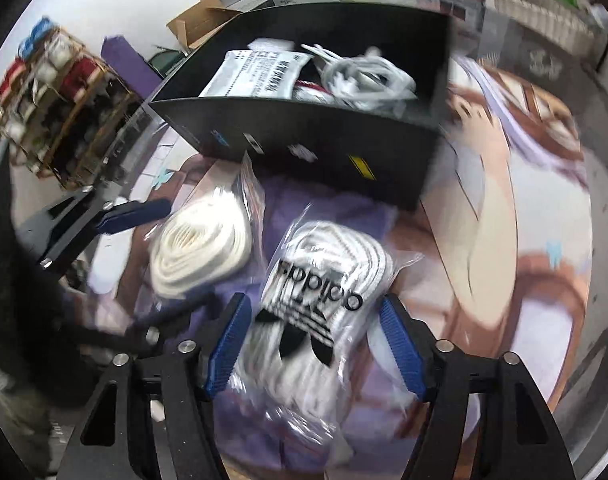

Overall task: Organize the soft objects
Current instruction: 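Grasp the adidas rope bag with the right gripper while the left gripper grasps the plain rope bag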

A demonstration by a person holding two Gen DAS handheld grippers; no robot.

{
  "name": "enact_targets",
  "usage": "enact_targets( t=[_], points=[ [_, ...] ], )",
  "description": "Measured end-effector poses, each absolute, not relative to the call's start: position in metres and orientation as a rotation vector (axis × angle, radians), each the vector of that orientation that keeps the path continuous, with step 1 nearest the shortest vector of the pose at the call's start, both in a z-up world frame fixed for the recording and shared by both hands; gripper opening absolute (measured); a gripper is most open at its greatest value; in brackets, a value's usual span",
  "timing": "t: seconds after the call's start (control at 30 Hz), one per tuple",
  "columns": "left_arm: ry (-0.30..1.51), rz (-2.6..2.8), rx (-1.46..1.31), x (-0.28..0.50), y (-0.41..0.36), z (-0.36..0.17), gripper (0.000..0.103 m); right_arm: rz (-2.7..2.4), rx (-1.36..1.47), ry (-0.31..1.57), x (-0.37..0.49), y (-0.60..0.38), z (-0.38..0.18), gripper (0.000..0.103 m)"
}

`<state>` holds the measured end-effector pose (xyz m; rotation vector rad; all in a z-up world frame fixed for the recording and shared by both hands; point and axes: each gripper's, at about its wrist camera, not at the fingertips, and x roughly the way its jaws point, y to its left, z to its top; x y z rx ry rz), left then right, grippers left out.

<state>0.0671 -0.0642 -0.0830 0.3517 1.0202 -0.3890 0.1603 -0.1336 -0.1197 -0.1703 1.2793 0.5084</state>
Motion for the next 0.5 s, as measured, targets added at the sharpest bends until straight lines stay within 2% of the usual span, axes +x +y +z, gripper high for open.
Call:
enact_targets(
  t=[0.17, 0.27, 0.33, 0.4, 0.43, 0.5],
  points=[
    [1.034, -0.378, 0.316, 0.075, -0.063, -0.083, 0.072, 0.474, -0.383, 1.209, 0.150, -0.119, -0.123, 0.071],
    [1.031, -0.388, 0.312, 0.079, -0.069, -0.086, 0.071, 0.488, -0.374, 1.187, 0.152, -0.128, -0.124, 0.070],
    [1.043, -0.395, 0.284, 0.079, -0.069, -0.087, 0.059, 0.514, -0.386, 1.163, 0.143, -0.132, -0.122, 0.058],
    [1.063, -0.394, 0.260, 0.081, -0.066, -0.085, 0.040, 0.543, -0.396, 1.136, 0.139, -0.134, -0.119, 0.048],
    [1.062, -0.389, 0.261, 0.081, -0.065, -0.084, 0.038, 0.562, -0.402, 1.125, 0.136, -0.135, -0.118, 0.043],
    [1.064, -0.393, 0.244, 0.078, -0.060, -0.083, 0.035, 0.580, -0.416, 1.107, 0.131, -0.145, -0.116, 0.039]
  ],
)
